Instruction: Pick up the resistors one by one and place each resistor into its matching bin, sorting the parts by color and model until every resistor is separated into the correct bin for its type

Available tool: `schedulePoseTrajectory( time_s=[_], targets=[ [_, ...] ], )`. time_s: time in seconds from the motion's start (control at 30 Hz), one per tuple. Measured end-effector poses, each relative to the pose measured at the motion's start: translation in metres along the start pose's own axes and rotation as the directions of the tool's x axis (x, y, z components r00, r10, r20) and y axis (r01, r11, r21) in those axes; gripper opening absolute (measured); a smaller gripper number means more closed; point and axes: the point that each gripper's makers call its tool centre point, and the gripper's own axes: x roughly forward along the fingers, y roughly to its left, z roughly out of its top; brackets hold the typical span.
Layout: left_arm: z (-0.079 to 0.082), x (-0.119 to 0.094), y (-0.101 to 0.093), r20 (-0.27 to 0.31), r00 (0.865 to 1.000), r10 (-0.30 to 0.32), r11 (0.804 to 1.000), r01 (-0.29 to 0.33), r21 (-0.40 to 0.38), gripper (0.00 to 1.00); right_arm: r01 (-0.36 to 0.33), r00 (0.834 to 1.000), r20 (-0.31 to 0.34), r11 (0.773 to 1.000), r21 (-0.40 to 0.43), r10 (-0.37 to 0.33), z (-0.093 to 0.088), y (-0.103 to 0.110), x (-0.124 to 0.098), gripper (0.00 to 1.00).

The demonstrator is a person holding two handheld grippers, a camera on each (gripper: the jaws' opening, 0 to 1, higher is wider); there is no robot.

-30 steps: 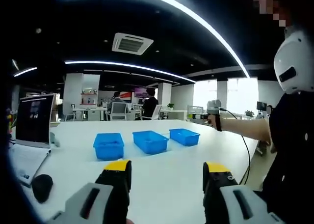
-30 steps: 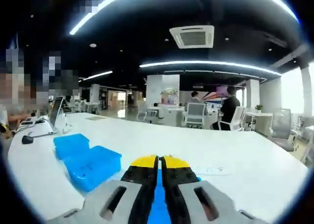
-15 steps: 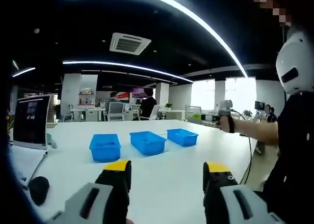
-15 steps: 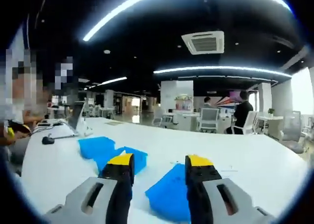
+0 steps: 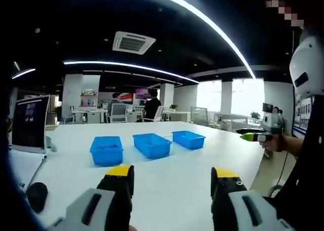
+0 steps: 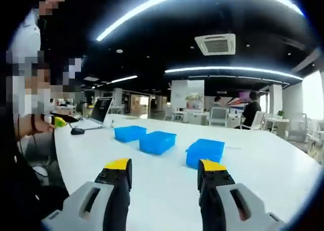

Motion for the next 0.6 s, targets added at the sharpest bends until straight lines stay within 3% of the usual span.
schedulePoseTrajectory(
  time_s=[0.1,0.2,0.6],
  targets=[
    [-0.002,0.001,-0.001,-0.006,1.000,-0.001,1.000,0.001,0.000,0.65,0.041,0.999,-0.009,0.999,0.006,-0.041,-0.001,-0.001,-0.020,0.55],
    [-0.003,0.001,-0.001,-0.008,1.000,0.009,1.000,-0.008,0.008,0.66,0.052,0.999,-0.005,0.999,0.003,-0.052,0.002,0.000,-0.026,0.56],
    [-0.005,-0.003,0.012,-0.003,0.997,0.073,0.997,-0.073,0.027,0.68,-0.006,1.000,-0.023,1.000,-0.001,0.006,-0.002,0.012,-0.016,0.57]
  ],
)
